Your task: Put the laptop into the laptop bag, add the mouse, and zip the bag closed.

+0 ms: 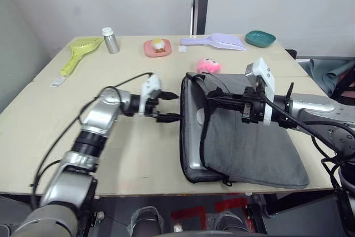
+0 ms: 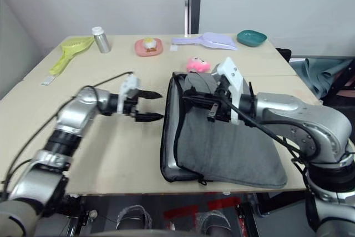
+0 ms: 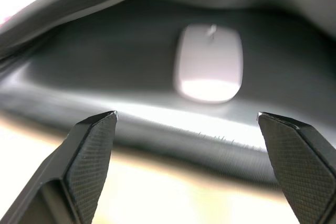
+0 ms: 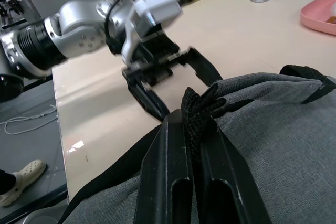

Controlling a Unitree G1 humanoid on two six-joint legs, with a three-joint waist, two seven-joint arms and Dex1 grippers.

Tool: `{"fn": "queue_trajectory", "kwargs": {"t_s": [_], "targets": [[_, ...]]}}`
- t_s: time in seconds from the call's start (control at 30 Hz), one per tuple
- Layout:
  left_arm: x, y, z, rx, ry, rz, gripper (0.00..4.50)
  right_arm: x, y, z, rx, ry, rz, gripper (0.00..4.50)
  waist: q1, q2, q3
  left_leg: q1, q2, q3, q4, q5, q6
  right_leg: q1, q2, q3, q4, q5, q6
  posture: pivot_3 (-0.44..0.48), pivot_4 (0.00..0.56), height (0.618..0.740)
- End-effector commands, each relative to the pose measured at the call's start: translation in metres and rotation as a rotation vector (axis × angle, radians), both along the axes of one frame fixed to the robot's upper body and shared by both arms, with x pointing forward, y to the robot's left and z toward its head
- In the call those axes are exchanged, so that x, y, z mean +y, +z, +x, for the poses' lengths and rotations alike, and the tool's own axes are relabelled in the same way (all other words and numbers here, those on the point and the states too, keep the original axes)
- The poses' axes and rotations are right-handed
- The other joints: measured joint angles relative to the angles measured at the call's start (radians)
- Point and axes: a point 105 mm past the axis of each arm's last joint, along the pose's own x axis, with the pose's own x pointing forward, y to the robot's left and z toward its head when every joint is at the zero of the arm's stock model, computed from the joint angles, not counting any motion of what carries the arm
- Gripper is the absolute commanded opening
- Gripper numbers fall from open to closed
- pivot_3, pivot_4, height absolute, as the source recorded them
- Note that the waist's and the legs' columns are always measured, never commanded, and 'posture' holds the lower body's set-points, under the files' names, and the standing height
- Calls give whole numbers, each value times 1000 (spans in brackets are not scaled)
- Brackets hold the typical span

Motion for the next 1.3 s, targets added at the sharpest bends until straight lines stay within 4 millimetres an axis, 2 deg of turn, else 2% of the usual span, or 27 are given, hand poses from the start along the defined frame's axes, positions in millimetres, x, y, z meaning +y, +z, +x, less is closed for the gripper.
{"fn": "queue_trajectory", "kwargs": {"t_s": [0.03, 0.13, 0.23, 0.4, 0.67, 0.83, 0.9, 1.1, 1.3], "targets": [[32, 9, -12, 36, 26, -3, 4477, 0, 4, -2, -29, 11, 13, 0, -1, 0, 0, 0, 0, 0, 0, 0, 0, 0, 0, 0, 0, 0, 0, 0, 150, 740], [57, 17, -21, 82, 63, -29, 4477, 4, 0, -1, -16, 25, 17, 0, 5, 0, 0, 0, 0, 0, -2, 0, 0, 0, 0, 0, -1, 0, 0, 0, 150, 740], [72, 23, -33, 113, 54, -31, 4477, 7, -4, 0, -7, 38, 17, 0, 4, 0, 0, 0, 0, 0, -2, 0, 0, -1, 0, 0, 0, 0, 0, 0, 150, 740], [79, 35, -34, 110, 76, -83, 4477, 11, -5, 2, -10, 62, 23, 0, 6, 0, 0, 1, 0, 0, -2, 0, 0, 0, 0, 0, 0, 0, 0, 0, 150, 740], [87, 43, -40, 149, 79, -112, 4477, 47, -19, 9, -138, 336, -120, 0, -12, 0, 0, 1, 1, 0, -1, 0, -1, -1, 1, 0, 1, 0, 0, 0, 150, 740], [106, 55, -42, 134, 134, -112, 4477, 68, -18, 9, -187, 530, -132, 0, -15, 0, 0, 0, 1, 0, -1, 0, 0, -1, 1, -1, 2, -1, -1, 0, 150, 740], [111, 58, -42, 129, 151, -115, 4477, 71, -19, 8, -194, 565, -133, 0, -14, 0, 0, 0, 1, 0, -1, 0, 0, -1, 1, -1, 2, -1, -2, 0, 150, 740], [142, 70, -47, 106, 253, -127, 4477, 77, -18, -1, -214, 674, -121, 0, -10, 0, 0, 0, 2, -1, -1, 0, 0, -1, 1, -2, 2, -1, -3, 0, 150, 740], [149, 69, -42, 106, 280, -142, 4477, 80, -15, 5, -250, 684, -129, 0, -9, 0, 0, 1, 2, -1, 3, 0, 0, -1, 1, -2, 8, -2, -3, 0, 150, 740]]}}
